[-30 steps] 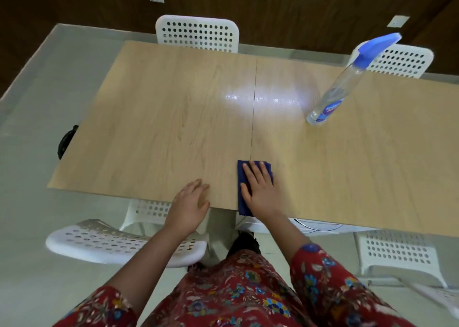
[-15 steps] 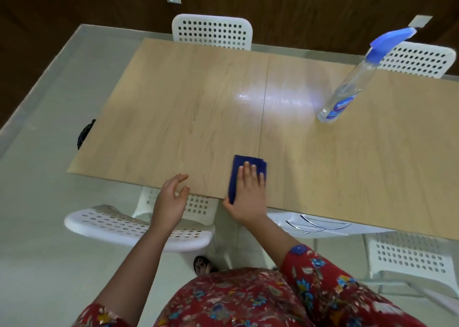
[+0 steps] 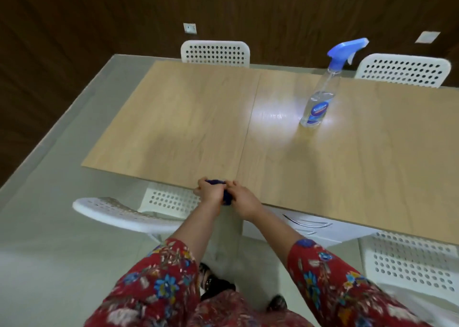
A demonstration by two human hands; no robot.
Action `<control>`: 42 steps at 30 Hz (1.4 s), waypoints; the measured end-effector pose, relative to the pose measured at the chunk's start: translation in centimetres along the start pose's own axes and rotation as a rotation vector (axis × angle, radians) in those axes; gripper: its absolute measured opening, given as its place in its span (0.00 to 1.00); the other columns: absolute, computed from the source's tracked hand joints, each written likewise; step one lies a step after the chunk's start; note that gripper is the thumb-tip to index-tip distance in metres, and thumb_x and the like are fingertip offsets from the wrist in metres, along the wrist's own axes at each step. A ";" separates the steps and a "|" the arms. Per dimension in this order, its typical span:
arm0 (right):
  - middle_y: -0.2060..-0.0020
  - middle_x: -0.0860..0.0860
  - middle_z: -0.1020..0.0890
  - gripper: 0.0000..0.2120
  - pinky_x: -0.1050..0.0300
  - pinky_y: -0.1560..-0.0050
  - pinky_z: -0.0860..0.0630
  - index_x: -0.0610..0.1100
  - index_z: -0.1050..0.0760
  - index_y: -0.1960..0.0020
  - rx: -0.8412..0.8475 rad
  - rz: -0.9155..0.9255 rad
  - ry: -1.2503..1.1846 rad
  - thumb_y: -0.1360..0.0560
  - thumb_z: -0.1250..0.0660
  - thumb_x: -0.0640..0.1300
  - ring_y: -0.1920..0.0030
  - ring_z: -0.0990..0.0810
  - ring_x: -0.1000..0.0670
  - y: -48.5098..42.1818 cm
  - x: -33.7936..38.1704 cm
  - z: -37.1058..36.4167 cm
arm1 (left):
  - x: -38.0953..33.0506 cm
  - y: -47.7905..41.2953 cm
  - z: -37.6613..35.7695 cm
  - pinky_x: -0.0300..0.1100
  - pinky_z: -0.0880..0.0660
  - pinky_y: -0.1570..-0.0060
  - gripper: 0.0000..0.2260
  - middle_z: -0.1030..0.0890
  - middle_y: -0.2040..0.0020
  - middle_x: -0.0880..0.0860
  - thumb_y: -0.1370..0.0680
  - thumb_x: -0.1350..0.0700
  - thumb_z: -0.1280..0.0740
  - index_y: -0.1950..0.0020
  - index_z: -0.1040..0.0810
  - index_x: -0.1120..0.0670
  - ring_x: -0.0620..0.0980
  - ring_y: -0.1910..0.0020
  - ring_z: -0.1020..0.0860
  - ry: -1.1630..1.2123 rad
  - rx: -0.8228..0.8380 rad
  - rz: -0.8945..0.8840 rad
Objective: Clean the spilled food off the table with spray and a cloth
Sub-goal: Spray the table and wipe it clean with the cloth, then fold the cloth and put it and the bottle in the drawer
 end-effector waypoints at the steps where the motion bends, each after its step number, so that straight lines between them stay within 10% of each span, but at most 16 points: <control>1: 0.35 0.41 0.26 0.23 0.51 0.34 0.37 0.37 0.27 0.33 0.006 0.004 -0.077 0.26 0.46 0.40 0.33 0.30 0.40 1.1 0.0 0.1 | 0.3 0.4 -0.3 0.57 0.21 0.49 0.19 0.32 0.36 0.59 0.28 0.64 0.30 0.39 0.30 0.56 0.62 0.46 0.25 -0.092 -0.048 -0.028; 6: 0.34 0.42 0.25 0.23 0.60 0.35 0.31 0.37 0.29 0.31 -0.122 -0.130 -0.553 0.25 0.43 0.28 0.32 0.27 0.45 4.7 -2.3 0.8 | 1.2 3.2 -0.4 0.57 0.21 0.48 0.02 0.18 0.50 0.59 0.24 0.60 0.32 0.53 0.23 0.54 0.59 0.50 0.19 -0.192 0.041 -0.169; 17: 0.59 0.49 0.18 0.05 0.57 0.61 0.26 0.47 0.25 0.54 -0.401 -0.055 -0.827 0.20 0.37 0.42 0.59 0.20 0.50 12.7 -4.5 9.5 | -3.8 14.1 -3.9 0.44 0.20 0.54 0.20 0.18 0.44 0.55 0.26 0.59 0.27 0.36 0.27 0.56 0.53 0.47 0.18 -0.014 0.470 -0.237; 26: 0.54 0.42 0.16 0.05 0.61 0.59 0.23 0.43 0.25 0.47 -0.726 -0.006 -1.029 0.22 0.34 0.38 0.57 0.17 0.50 16.6 -3.9 20.0 | -11.3 17.3 -5.5 0.31 0.27 0.70 0.10 0.16 0.66 0.48 0.20 0.53 0.34 0.58 0.19 0.56 0.44 0.67 0.19 -0.290 0.574 -0.494; 37: 0.49 0.52 0.16 0.14 0.61 0.48 0.24 0.51 0.22 0.41 -0.606 0.111 -0.921 0.26 0.31 0.48 0.47 0.19 0.54 18.4 -3.5 25.0 | -17.9 20.6 -7.0 0.41 0.25 0.58 0.14 0.16 0.53 0.57 0.17 0.50 0.42 0.44 0.18 0.53 0.52 0.57 0.18 -0.504 0.762 -0.755; 42: 0.65 0.58 0.17 0.05 0.66 0.58 0.28 0.46 0.20 0.56 -0.462 0.034 -0.721 0.22 0.33 0.40 0.62 0.20 0.60 16.4 -2.5 24.1 | -19.8 20.2 -8.5 0.45 0.23 0.53 0.13 0.16 0.52 0.58 0.19 0.54 0.38 0.48 0.18 0.61 0.52 0.56 0.18 -0.643 0.724 -0.763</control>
Point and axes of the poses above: each hand's wrist, its own y-axis away from the middle knuckle, its own z-axis out of the back of the hand, x = y × z, the point moved 5 cm from there along -y, towards the middle knuckle
